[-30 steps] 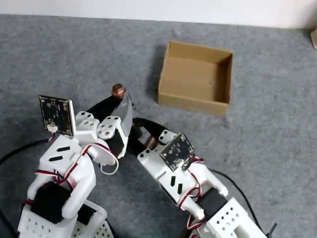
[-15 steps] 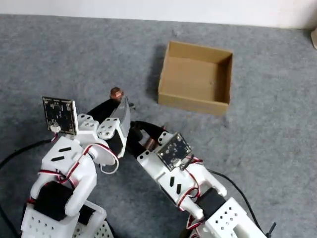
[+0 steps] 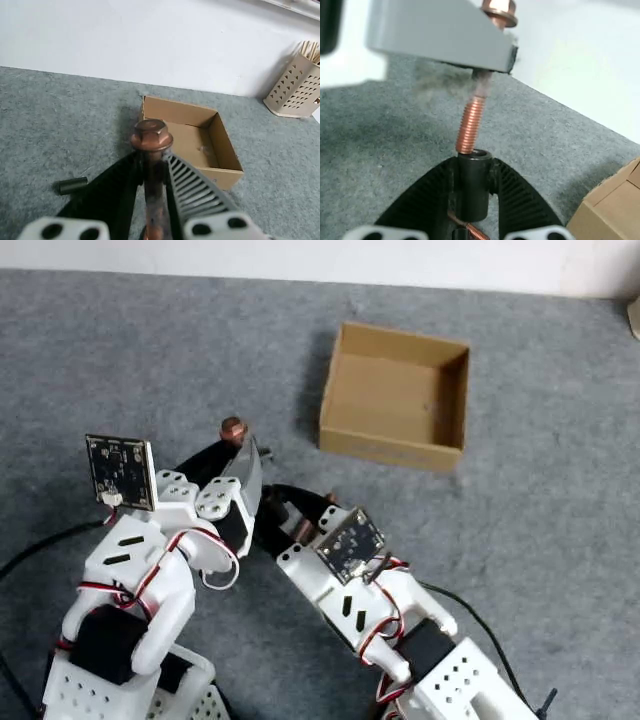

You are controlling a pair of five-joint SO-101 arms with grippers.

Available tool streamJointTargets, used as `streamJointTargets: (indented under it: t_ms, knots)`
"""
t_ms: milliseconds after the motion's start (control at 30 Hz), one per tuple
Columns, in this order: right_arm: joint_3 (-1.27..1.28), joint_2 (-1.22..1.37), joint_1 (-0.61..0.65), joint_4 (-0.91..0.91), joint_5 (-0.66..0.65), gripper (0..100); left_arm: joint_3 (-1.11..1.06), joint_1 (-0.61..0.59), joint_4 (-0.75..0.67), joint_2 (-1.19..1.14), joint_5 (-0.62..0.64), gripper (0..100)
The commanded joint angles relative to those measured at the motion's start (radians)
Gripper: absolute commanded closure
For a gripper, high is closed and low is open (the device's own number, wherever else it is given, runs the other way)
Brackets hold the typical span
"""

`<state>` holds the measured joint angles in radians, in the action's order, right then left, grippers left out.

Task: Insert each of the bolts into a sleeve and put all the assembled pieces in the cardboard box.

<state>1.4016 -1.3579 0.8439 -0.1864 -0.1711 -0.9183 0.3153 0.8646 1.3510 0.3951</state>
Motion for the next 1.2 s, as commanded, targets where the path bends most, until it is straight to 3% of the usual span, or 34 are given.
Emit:
streamJointTargets:
  t_ms: [0, 1167]
  knots:
    - [-0.019, -0.022, -0.007, 0.039, -0.011, 99.4, -0.002, -0.008, -0.015, -0.004, 0.003, 99]
    - [-0.012, -0.024, 0.038, 0.047, -0.077, 99.4, -0.099, -0.019, -0.081, -0.002, 0.061, 99]
